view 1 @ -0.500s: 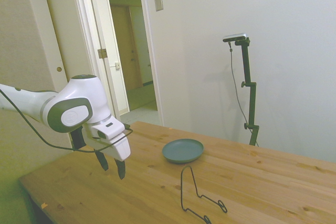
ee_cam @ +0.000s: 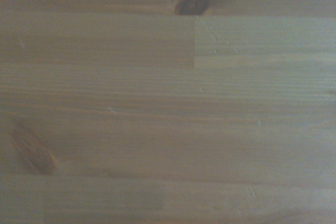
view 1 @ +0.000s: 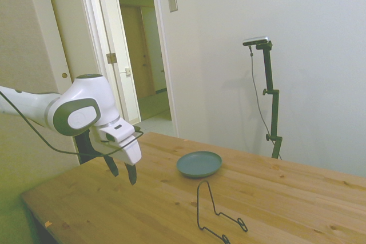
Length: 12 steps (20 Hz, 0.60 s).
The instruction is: Load the plate
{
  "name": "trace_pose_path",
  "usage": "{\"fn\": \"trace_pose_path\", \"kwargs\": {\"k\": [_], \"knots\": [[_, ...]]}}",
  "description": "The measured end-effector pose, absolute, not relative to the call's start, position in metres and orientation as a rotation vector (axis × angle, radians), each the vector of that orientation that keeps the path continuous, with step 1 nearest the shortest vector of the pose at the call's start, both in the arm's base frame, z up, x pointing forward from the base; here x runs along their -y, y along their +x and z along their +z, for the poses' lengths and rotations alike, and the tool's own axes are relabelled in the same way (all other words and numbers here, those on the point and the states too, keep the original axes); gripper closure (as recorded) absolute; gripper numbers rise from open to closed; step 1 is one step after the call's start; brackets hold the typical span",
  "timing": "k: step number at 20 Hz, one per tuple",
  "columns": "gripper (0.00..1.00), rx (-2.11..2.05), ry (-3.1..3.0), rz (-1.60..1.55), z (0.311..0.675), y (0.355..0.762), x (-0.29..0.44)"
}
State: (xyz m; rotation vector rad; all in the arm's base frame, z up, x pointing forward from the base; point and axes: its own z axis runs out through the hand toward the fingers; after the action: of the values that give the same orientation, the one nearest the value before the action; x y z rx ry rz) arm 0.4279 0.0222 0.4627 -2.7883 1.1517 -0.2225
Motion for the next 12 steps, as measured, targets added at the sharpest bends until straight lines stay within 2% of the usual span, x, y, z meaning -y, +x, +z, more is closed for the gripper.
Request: {"fn": "trace_pose_path", "kwargs": {"k": [6,12], "knots": [[0.00,-1.138,-2.774,-0.248,0.500,0.469,-0.034],[0.00,-1.194,-2.762,-0.283,0.531,0.539,-0.038]]}}
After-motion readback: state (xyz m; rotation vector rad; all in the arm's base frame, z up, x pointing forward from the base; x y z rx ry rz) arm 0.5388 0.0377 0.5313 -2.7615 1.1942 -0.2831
